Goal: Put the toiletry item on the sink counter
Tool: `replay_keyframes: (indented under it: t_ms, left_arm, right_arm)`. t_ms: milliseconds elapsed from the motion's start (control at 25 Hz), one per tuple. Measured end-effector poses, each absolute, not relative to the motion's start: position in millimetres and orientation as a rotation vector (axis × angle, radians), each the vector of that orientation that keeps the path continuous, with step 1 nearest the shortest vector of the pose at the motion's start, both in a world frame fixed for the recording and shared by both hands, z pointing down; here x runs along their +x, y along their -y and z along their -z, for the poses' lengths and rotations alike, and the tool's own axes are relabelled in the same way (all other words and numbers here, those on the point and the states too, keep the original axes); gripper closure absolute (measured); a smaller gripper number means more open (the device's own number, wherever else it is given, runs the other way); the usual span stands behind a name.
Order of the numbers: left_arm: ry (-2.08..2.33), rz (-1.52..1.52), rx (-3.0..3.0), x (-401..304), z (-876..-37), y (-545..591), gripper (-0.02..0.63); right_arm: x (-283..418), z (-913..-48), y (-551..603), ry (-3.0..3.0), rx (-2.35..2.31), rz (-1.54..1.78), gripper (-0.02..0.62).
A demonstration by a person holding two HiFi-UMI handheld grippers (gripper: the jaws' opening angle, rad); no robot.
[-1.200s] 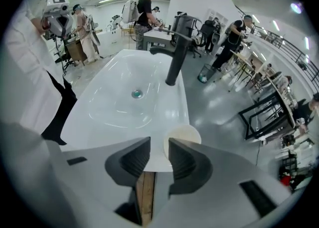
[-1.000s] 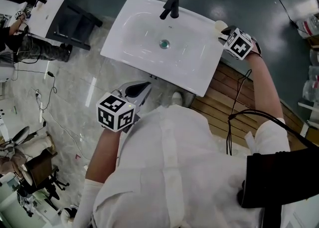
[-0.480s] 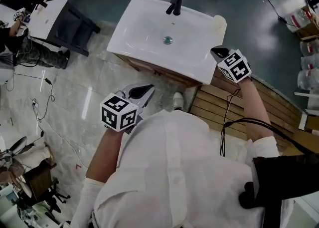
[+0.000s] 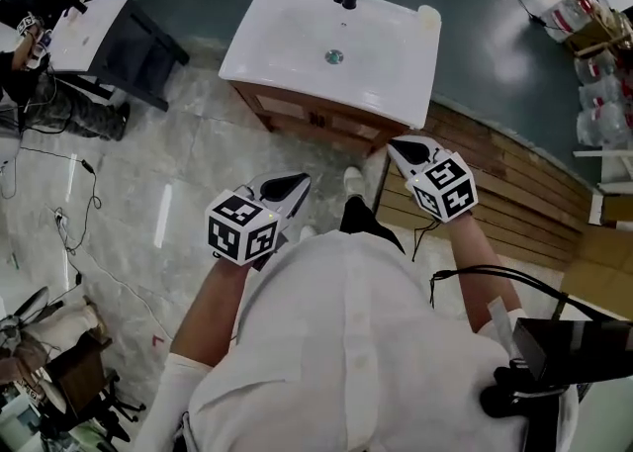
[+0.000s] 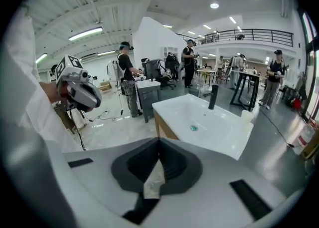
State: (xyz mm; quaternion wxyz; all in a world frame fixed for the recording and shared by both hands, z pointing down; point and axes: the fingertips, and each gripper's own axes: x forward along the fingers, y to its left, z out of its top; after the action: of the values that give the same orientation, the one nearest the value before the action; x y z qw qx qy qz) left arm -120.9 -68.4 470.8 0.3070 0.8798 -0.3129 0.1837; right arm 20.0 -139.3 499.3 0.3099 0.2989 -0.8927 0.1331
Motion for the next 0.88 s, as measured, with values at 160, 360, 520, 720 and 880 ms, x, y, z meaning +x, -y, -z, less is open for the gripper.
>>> replay_keyframes:
  t_ms: [160,360,520,720,880]
  left_arm:
    - [0.797,-0.489,2.337,-131,-475,39,0.601]
    - [0.753,-0.479,2.349,-134,-476,11,0.601]
    - [0.722,-0.479,2.353,-132,-478,-4,0.601]
    - [0.72,-0.485,2.35,-136,-482,-14,0.601]
    - [0.741,-0.476,2.346,-140,-481,-21,0.601]
  right_arm:
    - [2,-505,77,2.357,0.8,-0.372,0.591]
    - [-21,-510,20,2.373,0.781,-0.453,0.591]
    - [-30,-508,2,2.378,0.768,-0.437,0.591]
    - [-43,-502,-6,2.404,0.763,-0.392,0.591]
    - [-50,-497,-10,2.421,0.741,-0.363,0.591]
